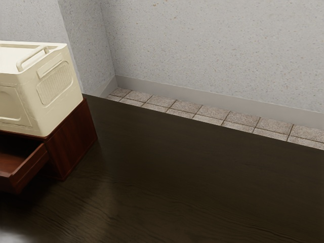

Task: Push the drawer handle with one arm to close the drawer

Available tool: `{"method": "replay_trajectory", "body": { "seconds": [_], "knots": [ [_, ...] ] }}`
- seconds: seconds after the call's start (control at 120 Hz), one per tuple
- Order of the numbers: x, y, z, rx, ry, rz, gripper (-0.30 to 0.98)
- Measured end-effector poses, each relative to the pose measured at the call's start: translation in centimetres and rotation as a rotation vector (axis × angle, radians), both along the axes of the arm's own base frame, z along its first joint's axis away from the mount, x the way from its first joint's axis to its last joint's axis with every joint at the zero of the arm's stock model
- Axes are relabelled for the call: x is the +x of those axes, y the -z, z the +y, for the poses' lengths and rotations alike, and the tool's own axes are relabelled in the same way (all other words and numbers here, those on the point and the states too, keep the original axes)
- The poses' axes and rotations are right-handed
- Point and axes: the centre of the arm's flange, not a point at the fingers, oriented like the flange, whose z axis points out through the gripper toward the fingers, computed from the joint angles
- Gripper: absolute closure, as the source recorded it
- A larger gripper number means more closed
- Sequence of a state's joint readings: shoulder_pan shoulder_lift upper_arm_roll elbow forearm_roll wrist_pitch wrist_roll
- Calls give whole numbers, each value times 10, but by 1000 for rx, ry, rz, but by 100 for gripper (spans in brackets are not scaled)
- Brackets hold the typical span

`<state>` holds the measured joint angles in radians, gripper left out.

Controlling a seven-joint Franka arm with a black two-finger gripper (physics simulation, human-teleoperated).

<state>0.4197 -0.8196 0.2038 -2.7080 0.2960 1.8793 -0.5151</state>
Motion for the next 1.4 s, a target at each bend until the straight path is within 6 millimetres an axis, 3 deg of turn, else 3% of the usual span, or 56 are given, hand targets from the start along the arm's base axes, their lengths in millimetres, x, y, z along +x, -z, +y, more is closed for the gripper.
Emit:
{"method": "replay_trajectory", "body": {
  "seconds": [0.117,0.233,0.35,0.467,0.75,1.175,1.4],
  "knots": [
    [-1,17,-5,35,118,-20,77],
    [-3,20,-1,81,202,-39,78],
    [-19,27,20,85,209,-51,78],
    [-21,39,37,96,256,-38,78],
    [-22,43,55,146,390,-49,79],
    [-10,66,67,155,580,-28,78],
    [2,69,74,185,667,-31,79]
  ]
}}
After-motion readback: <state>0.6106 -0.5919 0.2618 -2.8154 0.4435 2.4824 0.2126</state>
